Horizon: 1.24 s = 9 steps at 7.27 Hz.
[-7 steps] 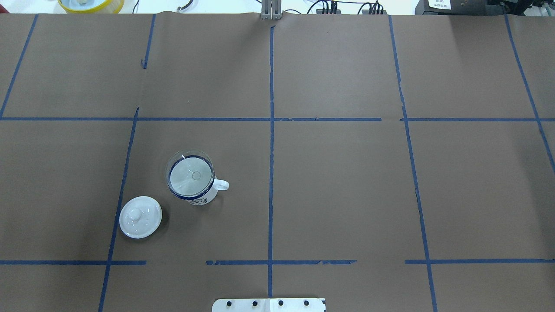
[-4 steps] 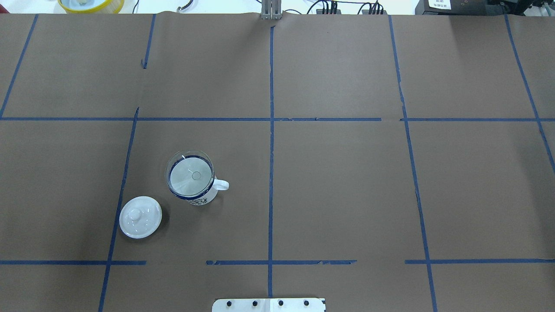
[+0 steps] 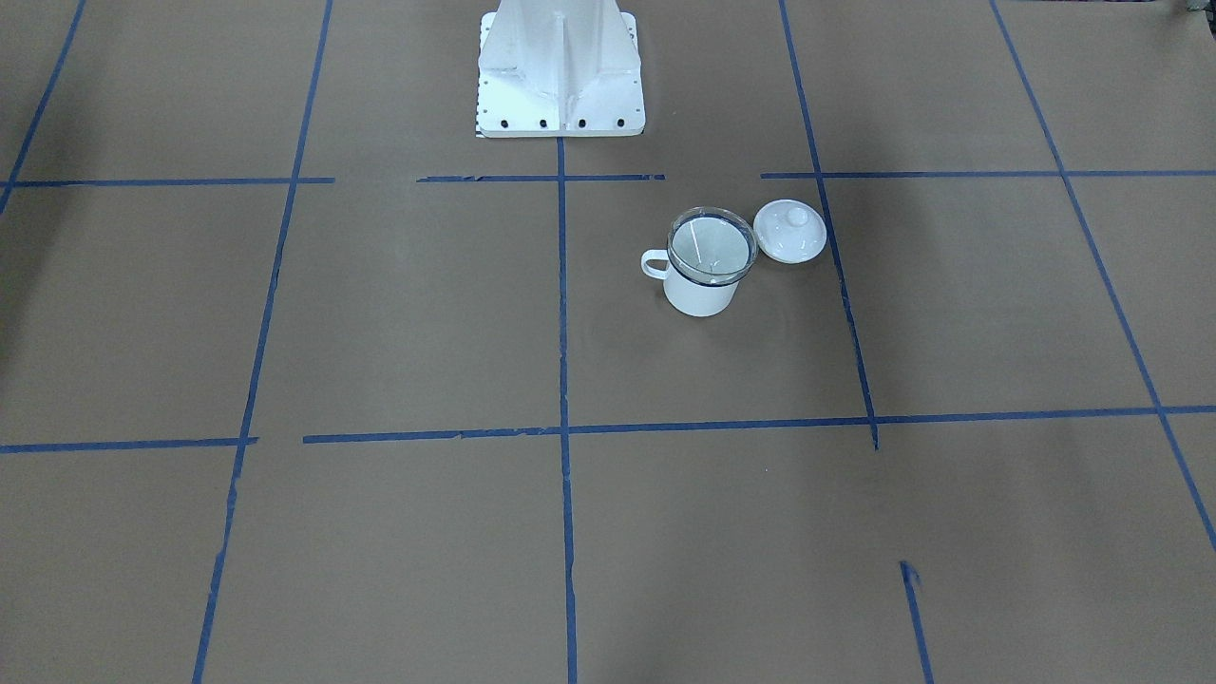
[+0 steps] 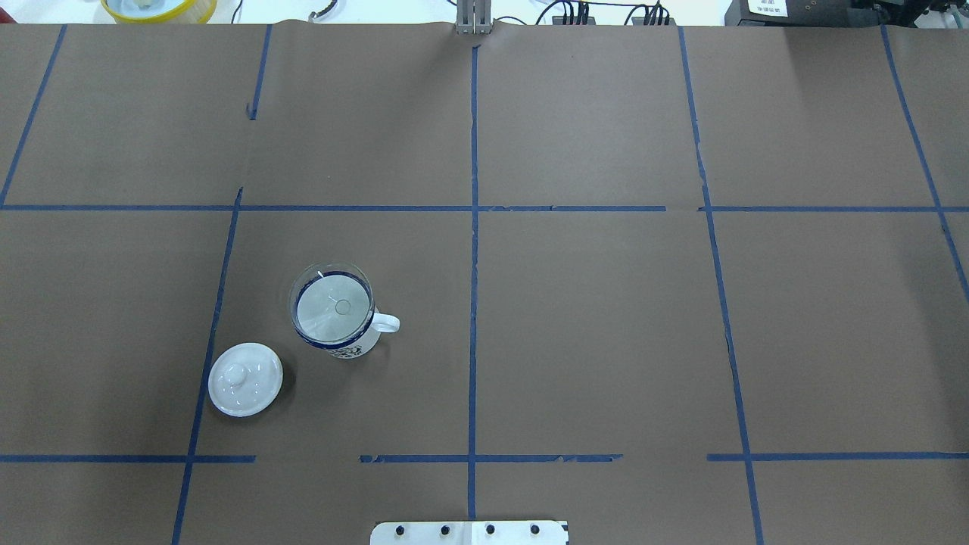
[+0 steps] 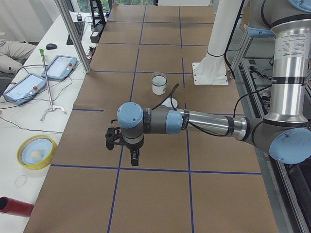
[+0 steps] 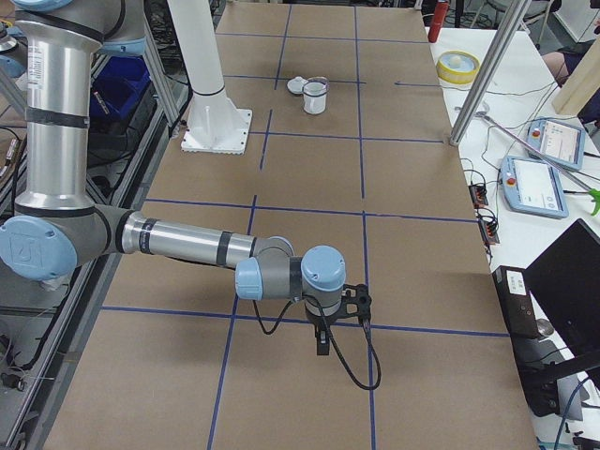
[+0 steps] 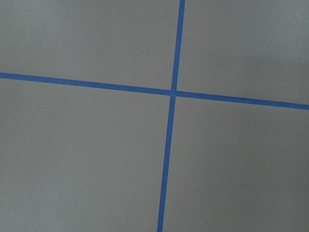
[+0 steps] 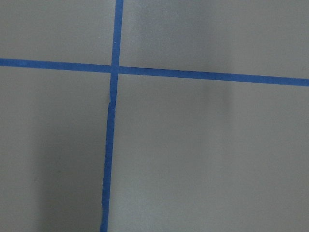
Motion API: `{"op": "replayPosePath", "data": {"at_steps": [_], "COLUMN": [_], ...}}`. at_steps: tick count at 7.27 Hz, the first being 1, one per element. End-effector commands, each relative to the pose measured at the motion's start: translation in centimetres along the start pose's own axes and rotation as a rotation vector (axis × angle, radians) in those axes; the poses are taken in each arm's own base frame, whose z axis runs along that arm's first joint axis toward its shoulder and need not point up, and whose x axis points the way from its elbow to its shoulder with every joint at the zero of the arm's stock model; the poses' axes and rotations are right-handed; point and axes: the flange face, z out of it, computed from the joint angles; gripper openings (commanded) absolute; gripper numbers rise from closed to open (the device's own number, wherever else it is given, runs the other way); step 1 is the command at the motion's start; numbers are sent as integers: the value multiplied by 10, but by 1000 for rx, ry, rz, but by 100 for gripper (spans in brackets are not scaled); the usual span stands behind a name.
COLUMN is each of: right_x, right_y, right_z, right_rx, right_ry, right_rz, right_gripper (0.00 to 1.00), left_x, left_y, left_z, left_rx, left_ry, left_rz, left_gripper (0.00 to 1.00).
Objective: Remove funnel from cup
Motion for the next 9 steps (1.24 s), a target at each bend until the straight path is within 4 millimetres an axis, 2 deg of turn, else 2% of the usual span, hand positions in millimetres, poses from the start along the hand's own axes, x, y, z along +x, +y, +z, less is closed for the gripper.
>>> {"op": "replayPosePath", "data": {"at_steps": [1,2,3,5,6,7,8,9], "right_x": [0,0,0,0,0,0,0,0], "right_y": [0,0,0,0,0,0,0,0], "right_z": [0,0,1,0,0,0,0,0], "right_rx": [0,0,-1,0,0,0,0,0], "right_ry": [0,0,0,0,0,2,0,2], "right_rz": [0,0,1,0,0,0,0,0], "right_gripper": [100,100,100,100,100,100,100,100], "left_x": [10,28,67,192,254,330,395,445], "left_y": [1,-6,-11,-2,-10,-7,-4,5], "left_z": [-10,-18,-15,-1,6,30,39,48], "left_rx": [34,82,134,93,63,-10,-14,-33], "left_ry": [1,10,33,98,138,167,175,178], "left_rz": [37,108,173,-2,-120,-209,-305,-354], "left_gripper": [100,100,100,100,100,100,100,100]}}
